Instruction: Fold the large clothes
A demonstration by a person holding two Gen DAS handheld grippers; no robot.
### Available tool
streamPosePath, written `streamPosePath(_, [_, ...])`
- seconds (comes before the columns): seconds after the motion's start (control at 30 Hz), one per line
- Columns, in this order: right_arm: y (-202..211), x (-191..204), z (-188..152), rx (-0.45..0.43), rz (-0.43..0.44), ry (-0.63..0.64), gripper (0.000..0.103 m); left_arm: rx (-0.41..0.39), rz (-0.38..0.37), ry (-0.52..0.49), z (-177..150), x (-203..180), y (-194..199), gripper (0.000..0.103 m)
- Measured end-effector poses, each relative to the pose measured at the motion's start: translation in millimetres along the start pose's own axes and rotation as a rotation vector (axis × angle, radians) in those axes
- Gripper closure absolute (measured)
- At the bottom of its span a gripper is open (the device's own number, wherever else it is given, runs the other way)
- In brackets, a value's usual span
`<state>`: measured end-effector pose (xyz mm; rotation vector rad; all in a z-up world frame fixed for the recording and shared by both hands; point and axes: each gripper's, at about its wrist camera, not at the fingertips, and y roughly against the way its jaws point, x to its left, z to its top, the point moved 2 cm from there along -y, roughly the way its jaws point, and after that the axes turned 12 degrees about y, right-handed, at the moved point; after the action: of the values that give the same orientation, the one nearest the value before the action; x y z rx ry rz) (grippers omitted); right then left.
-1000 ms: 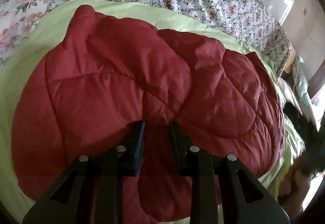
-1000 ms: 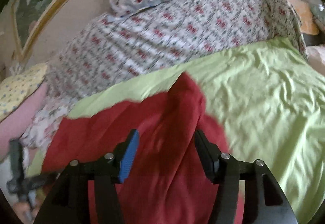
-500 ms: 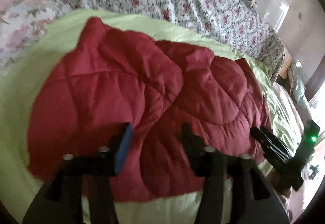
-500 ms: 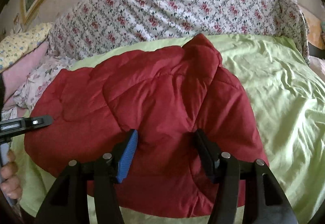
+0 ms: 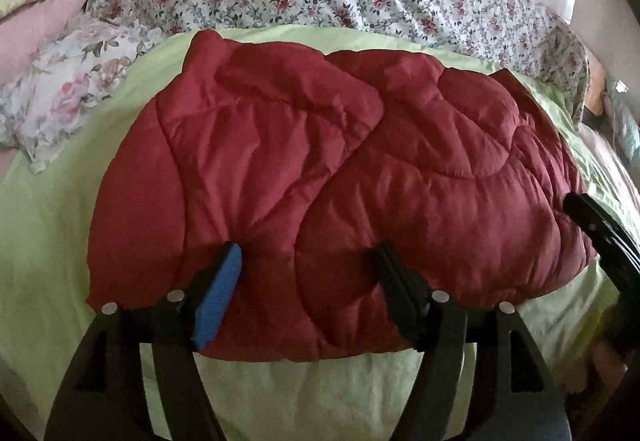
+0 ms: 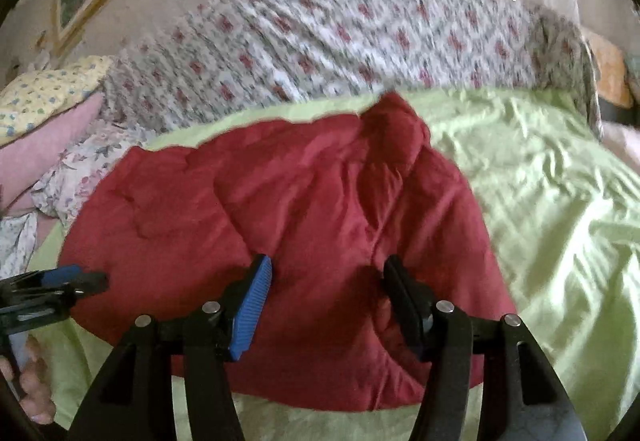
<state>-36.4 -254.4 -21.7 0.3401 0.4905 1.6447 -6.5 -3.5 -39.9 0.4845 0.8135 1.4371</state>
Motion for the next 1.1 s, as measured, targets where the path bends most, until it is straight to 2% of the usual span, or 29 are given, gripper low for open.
streamPosePath(0.07, [3, 8, 2, -0.015, 0.018, 0.019, 0.042, 0.005, -0.009, 0.016, 0, 3, -1, 0.032])
streamPosePath(0.3, [-11, 27, -7, 0.062, -0.008, 0.088, 0.042, 0.004, -0.023, 0.024, -4, 6, 3, 0.032])
streamPosePath(0.43, [-21, 27, -13, 0.095, -0.023, 0.097, 0.041, -0.018, -0.049, 0.041, -5, 7, 20, 0.032])
streamPosePath(0.53, [-20, 24, -15, 0.098, -0.024, 0.086, 0.041, -0.055, -0.040, 0.060, -2, 11, 32, 0.032])
streamPosePath(0.6, [-20, 25, -16, 0.098, -0.026, 0.083, 0.041, -0.057, -0.019, 0.070, 0, 16, 33, 0.032])
streamPosePath(0.7, [-19, 26, -17, 0.098, -0.032, 0.086, 0.041, -0.002, 0.024, 0.093, -4, 28, 15, 0.032])
streamPosePath(0.93, [-15, 28, -15, 0.088, -0.045, 0.090, 0.041, -0.012, 0.019, 0.081, -9, 31, 10, 0.030])
streamPosePath(1.1, [4, 44, -5, 0.025, -0.019, 0.097, 0.039, -0.013, 0.011, 0.080, -10, 32, 8, 0.026])
